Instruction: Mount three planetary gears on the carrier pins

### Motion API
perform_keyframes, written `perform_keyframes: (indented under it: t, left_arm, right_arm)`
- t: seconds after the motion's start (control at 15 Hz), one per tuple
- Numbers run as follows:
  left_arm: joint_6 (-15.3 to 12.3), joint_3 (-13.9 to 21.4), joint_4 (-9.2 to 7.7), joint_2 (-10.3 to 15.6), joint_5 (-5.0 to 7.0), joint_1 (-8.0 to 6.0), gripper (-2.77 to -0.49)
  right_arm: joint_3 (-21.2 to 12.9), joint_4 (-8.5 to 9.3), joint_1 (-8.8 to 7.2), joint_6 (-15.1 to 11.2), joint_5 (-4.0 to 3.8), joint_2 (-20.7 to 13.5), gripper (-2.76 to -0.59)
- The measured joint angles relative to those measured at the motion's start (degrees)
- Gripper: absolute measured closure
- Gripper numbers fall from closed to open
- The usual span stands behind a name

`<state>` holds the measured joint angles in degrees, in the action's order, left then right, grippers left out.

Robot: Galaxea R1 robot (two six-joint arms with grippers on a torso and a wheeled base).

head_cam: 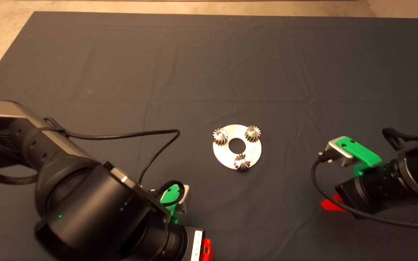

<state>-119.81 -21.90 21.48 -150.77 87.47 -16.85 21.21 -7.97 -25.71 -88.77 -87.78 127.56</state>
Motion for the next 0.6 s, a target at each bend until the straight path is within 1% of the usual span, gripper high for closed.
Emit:
perform_keyframes:
  t: [0.07, 0.13, 0.2, 0.27, 0.33, 0.4, 0.47, 0.53, 0.6]
  left_arm:
    - [-0.83, 0.21, -0.45, 0.08, 0.01, -1.03, -2.48]
    - [-1.06, 0.32, -0.95, 0.15, 0.03, -1.75, -2.48]
    - [-1.33, 0.34, -1.95, 0.15, 0.03, -2.24, -2.48]
    - [-1.47, 0.37, -3.33, 0.30, 0.05, -3.00, -2.48]
    - [-1.80, 0.37, -5.08, 0.30, 0.03, -4.17, -2.48]
    - [-2.49, 0.38, -7.40, 0.28, 0.03, -5.37, -2.48]
    - [-3.05, 0.38, -9.81, 0.28, 0.03, -6.07, -2.48]
    - [-3.66, 0.43, -11.42, 0.29, 0.03, -6.52, -2.48]
    - [-3.88, 0.43, -12.28, 0.28, 0.03, -6.71, -2.48]
  right_arm:
    - [-0.20, 2.24, 0.00, -1.03, -0.02, 0.00, -1.61]
    - [-0.44, 3.67, 0.00, -1.69, -0.02, -0.05, -1.61]
    - [-0.71, 4.18, -0.02, -2.30, 0.03, -0.09, -1.61]
    - [-0.90, 4.59, -0.02, -2.60, 0.05, -0.11, -1.61]
    - [-1.10, 5.03, -0.01, -2.79, 0.02, -0.13, -1.61]
    - [-1.26, 5.24, -0.02, -2.85, 0.02, -0.17, -1.61]
    - [-1.37, 5.44, -0.02, -2.95, 0.05, -0.23, -1.61]
    - [-1.40, 5.63, 0.00, -3.06, -0.09, -0.30, -1.61]
    - [-1.40, 5.74, -0.02, -3.06, -0.02, -0.28, -1.61]
